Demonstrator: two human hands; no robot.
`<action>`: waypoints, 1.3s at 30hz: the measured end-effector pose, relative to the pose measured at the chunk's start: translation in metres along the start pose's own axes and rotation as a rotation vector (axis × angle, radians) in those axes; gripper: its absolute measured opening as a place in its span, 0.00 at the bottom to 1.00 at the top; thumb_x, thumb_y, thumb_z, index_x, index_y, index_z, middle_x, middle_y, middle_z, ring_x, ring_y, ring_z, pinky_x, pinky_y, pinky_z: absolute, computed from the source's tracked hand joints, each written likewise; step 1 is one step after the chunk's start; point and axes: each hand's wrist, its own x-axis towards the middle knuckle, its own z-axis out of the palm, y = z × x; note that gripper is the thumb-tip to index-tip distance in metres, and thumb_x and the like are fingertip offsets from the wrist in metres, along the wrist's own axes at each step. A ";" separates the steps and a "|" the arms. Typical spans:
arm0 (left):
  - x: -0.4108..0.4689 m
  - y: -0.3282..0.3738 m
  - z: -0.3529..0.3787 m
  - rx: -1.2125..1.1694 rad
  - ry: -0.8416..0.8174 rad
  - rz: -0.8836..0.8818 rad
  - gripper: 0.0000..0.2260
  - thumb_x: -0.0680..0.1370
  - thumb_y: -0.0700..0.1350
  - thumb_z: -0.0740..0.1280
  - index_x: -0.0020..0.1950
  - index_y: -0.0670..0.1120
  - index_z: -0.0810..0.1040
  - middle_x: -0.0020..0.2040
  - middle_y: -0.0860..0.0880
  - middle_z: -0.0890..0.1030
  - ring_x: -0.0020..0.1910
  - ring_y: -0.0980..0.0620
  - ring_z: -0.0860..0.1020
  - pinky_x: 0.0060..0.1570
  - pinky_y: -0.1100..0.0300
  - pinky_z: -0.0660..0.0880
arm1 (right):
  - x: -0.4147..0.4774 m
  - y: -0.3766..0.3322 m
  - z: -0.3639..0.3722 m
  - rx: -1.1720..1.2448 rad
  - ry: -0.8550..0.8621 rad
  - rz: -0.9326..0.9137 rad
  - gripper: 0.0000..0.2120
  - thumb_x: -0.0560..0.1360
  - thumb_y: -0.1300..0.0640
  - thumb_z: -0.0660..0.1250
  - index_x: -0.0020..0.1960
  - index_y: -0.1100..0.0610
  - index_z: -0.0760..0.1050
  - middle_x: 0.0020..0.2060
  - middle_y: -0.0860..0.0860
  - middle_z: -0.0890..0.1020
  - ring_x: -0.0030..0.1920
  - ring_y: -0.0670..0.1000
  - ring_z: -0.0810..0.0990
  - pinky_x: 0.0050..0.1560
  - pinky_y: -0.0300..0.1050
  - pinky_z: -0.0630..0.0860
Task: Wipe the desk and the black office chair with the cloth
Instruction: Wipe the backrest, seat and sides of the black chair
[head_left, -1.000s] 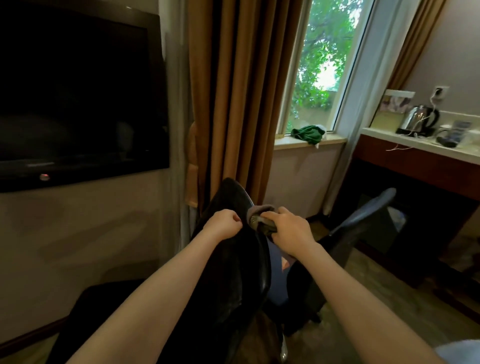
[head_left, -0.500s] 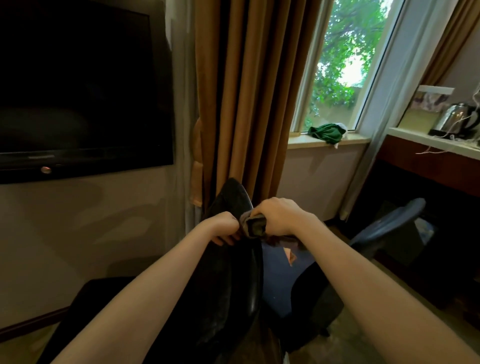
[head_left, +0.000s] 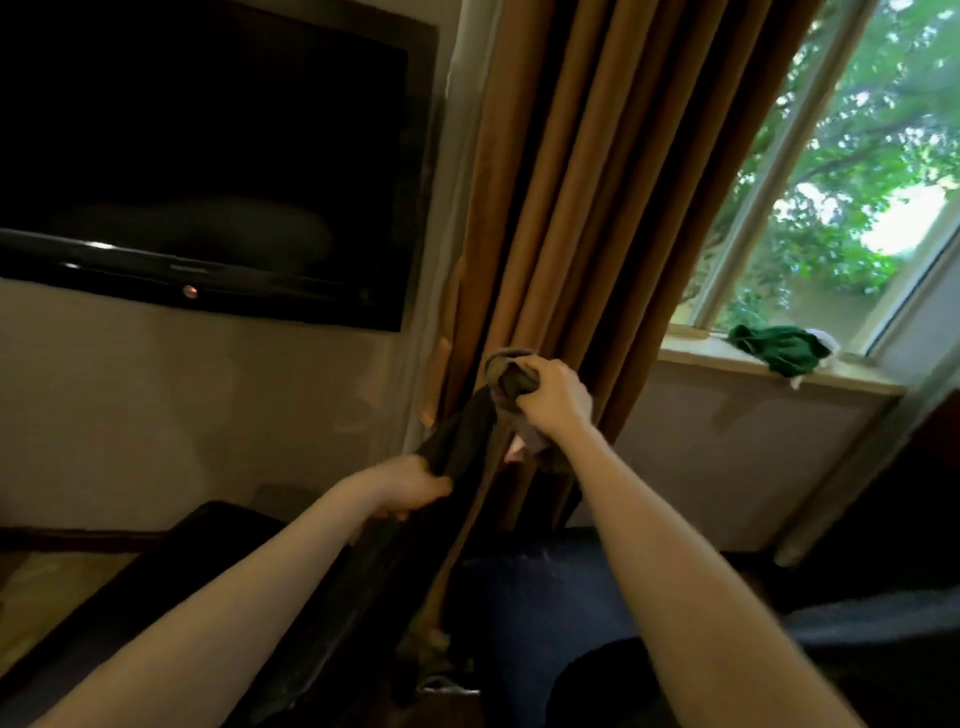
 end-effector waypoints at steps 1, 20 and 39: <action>0.000 -0.003 0.007 -0.050 0.004 -0.023 0.11 0.81 0.52 0.58 0.53 0.44 0.70 0.40 0.48 0.73 0.37 0.51 0.73 0.34 0.63 0.70 | 0.014 0.001 0.005 0.005 0.018 -0.016 0.22 0.75 0.59 0.63 0.67 0.43 0.70 0.60 0.50 0.74 0.58 0.55 0.76 0.48 0.44 0.70; -0.102 -0.048 0.051 -0.256 -0.047 -0.195 0.39 0.70 0.66 0.66 0.74 0.50 0.60 0.69 0.48 0.68 0.62 0.47 0.73 0.40 0.60 0.77 | 0.013 -0.048 0.027 -0.354 -0.632 -0.276 0.21 0.72 0.59 0.70 0.63 0.50 0.74 0.55 0.54 0.77 0.53 0.54 0.76 0.45 0.46 0.74; -0.165 -0.125 0.107 -0.182 0.480 0.230 0.37 0.66 0.58 0.74 0.69 0.50 0.63 0.65 0.53 0.70 0.60 0.53 0.71 0.56 0.61 0.70 | -0.178 -0.119 0.042 0.388 -0.749 0.110 0.10 0.70 0.54 0.63 0.41 0.62 0.76 0.20 0.55 0.76 0.36 0.58 0.74 0.52 0.51 0.73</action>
